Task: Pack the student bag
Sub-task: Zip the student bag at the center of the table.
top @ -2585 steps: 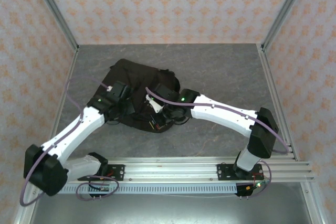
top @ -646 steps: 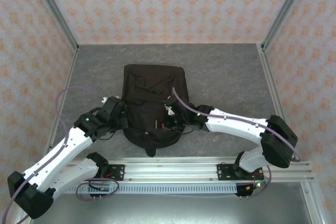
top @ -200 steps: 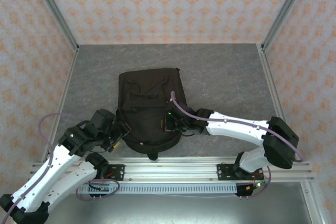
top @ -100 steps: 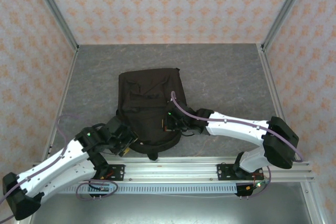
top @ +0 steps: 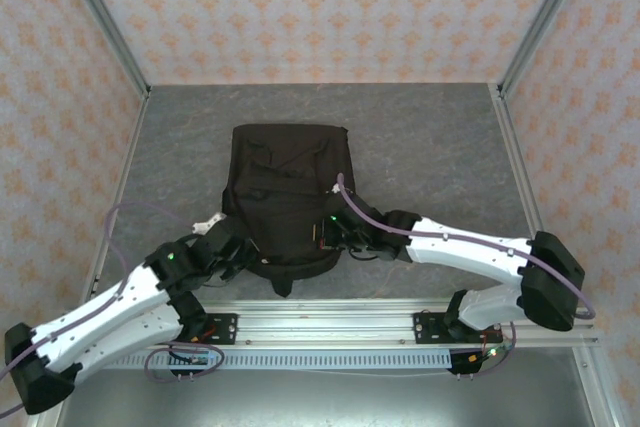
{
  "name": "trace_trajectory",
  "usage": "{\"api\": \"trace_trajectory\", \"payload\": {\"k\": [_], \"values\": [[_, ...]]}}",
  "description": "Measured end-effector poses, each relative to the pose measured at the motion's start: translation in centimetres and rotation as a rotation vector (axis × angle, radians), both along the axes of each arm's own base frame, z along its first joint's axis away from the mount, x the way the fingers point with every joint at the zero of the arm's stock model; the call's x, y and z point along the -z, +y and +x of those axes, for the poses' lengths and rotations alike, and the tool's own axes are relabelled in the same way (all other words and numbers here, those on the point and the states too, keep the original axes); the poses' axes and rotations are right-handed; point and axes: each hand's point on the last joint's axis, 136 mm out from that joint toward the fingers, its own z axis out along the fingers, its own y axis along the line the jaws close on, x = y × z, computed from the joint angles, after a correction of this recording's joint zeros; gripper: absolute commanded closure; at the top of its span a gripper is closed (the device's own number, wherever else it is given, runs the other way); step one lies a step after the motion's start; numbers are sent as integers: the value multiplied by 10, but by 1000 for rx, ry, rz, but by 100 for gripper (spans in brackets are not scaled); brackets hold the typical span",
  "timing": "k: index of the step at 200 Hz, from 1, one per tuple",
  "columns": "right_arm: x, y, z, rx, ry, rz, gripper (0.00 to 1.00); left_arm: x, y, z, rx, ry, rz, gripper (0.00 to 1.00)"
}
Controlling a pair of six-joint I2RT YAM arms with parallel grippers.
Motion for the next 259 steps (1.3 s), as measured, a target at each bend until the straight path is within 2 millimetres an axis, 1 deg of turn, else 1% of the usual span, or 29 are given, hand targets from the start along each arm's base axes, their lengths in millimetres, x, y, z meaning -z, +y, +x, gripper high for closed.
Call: {"api": "trace_trajectory", "payload": {"k": [7,12,21,43,49,68,86,93,104,114,123,133,145,161,168,180,188,197,209,223,245,259], "values": [[-2,0,0,-1,-9,17,87,-2,2,1,7,-52,-7,100],[-3,1,-1,-4,-13,29,81,-2,3,2,10,-86,-15,100],[-5,5,-3,-21,-14,56,73,0,6,4,12,-139,-25,100],[-12,24,-15,-121,-1,132,64,6,11,9,9,-242,-44,100],[-14,30,-20,-155,-2,139,64,6,11,11,10,-264,-49,100],[-13,53,-42,-295,8,136,64,0,10,16,19,-330,-56,100],[-3,74,-60,-403,28,102,66,-7,9,21,26,-382,-53,100],[4,81,-63,-432,34,82,67,-9,9,23,27,-398,-50,100],[15,87,-65,-458,42,51,70,-11,8,24,33,-414,-42,100],[23,88,-65,-466,50,34,71,-9,9,25,38,-421,-30,100],[25,88,-65,-469,50,28,72,-6,9,26,41,-425,-20,100],[23,88,-64,-467,42,32,71,-6,9,27,41,-434,-14,100],[16,86,-62,-455,27,47,65,-8,9,28,41,-443,-14,100],[0,76,-55,-421,3,92,54,-11,8,29,40,-458,-18,100],[-10,70,-49,-390,-7,123,50,-12,8,30,40,-460,-19,100],[-26,62,-34,-327,-8,181,38,-12,8,30,45,-464,-15,100],[-35,60,-22,-292,-3,220,34,-12,8,30,48,-466,-12,100],[-39,60,-10,-253,21,254,31,-12,8,30,51,-467,-9,100],[-37,64,2,-226,67,274,30,-12,8,30,51,-467,-8,100],[-24,74,11,-213,137,276,30,-12,8,30,51,-468,-8,100],[-1,89,10,-229,242,265,30,-12,8,30,51,-468,-9,100],[6,98,7,-250,295,271,33,-13,8,30,51,-468,-9,100]]}}
